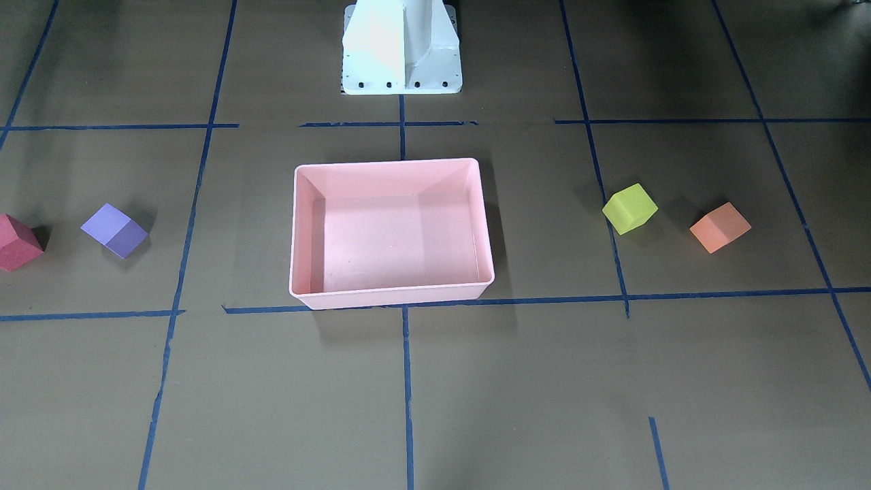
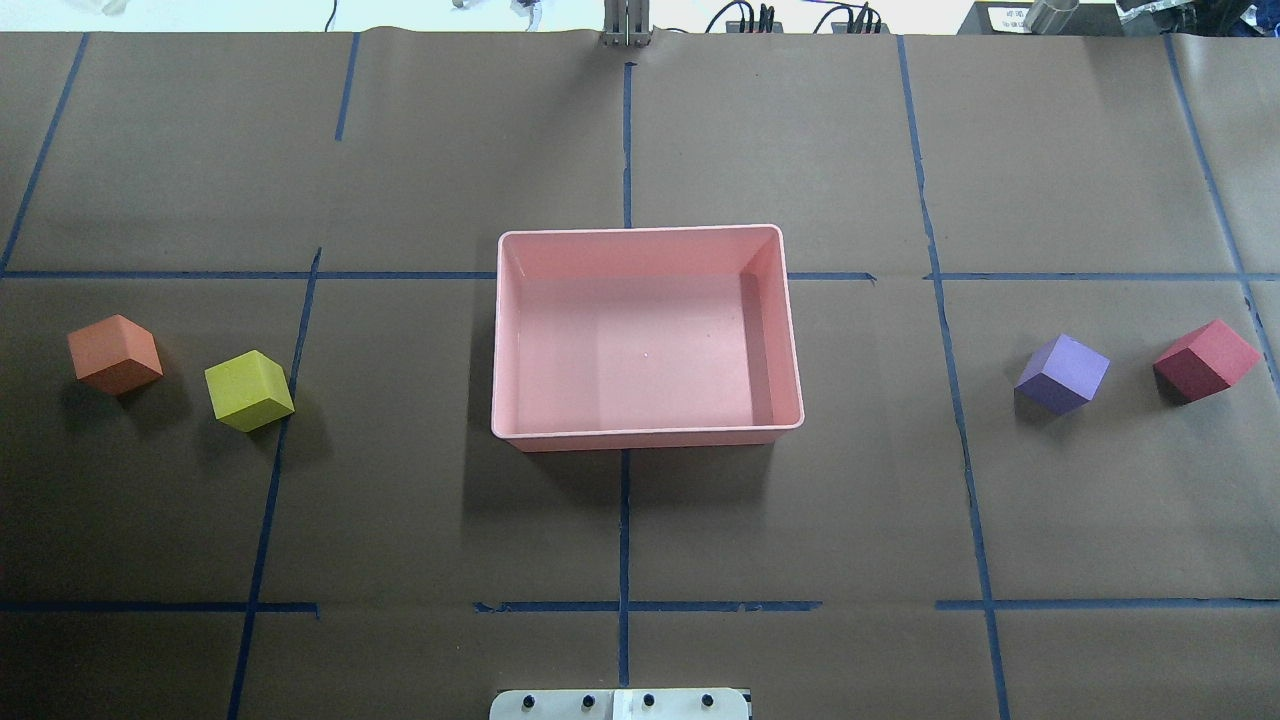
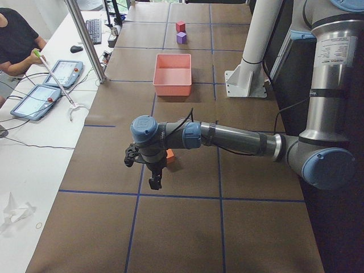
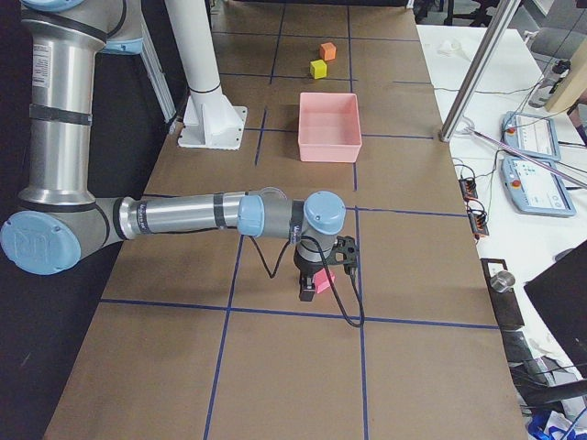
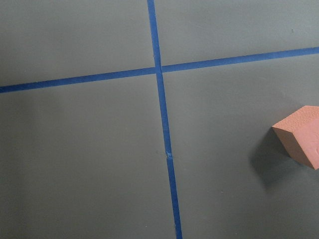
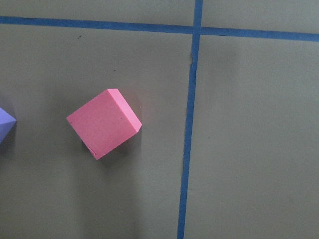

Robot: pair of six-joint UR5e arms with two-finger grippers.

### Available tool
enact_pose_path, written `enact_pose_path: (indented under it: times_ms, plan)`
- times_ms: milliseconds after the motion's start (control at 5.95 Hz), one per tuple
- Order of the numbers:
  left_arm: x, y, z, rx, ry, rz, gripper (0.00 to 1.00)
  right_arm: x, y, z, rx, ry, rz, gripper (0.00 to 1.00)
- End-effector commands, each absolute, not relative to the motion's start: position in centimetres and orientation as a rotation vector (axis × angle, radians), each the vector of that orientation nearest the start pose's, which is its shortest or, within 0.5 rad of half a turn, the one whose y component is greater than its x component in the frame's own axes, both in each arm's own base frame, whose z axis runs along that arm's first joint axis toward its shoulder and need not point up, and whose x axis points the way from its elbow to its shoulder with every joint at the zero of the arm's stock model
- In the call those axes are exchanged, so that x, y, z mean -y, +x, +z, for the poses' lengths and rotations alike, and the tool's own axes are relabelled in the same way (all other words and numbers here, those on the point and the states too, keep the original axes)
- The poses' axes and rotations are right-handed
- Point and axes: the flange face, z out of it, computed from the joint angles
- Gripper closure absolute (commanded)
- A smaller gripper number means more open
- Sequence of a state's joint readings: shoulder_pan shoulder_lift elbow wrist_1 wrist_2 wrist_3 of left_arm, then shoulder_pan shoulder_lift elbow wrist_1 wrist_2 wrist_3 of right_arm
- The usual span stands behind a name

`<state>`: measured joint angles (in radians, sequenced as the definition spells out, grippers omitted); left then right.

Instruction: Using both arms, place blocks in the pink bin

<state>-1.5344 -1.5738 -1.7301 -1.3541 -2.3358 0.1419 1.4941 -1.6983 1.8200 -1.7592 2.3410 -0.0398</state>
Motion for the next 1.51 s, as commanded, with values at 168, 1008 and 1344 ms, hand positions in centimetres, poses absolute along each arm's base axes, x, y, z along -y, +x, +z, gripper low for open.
enact_pose_path:
  times_ms: [168,1008,1344]
  plan:
    - [48.4,-4.6,60.2,-0.775,-0.002,0.156,0.00,43.6,2.9,60.9,0.796,-0.045,-0.095,0.00]
    - [49.1,-4.5,58.9,-0.782,0.100,0.194,0.00,45.2,-5.1,62.6,0.806,0.093,-0.343,0.01]
    - [49.2,-4.4,58.7,-0.782,0.114,0.201,0.00,46.6,-9.3,64.9,0.769,0.182,-0.472,0.03]
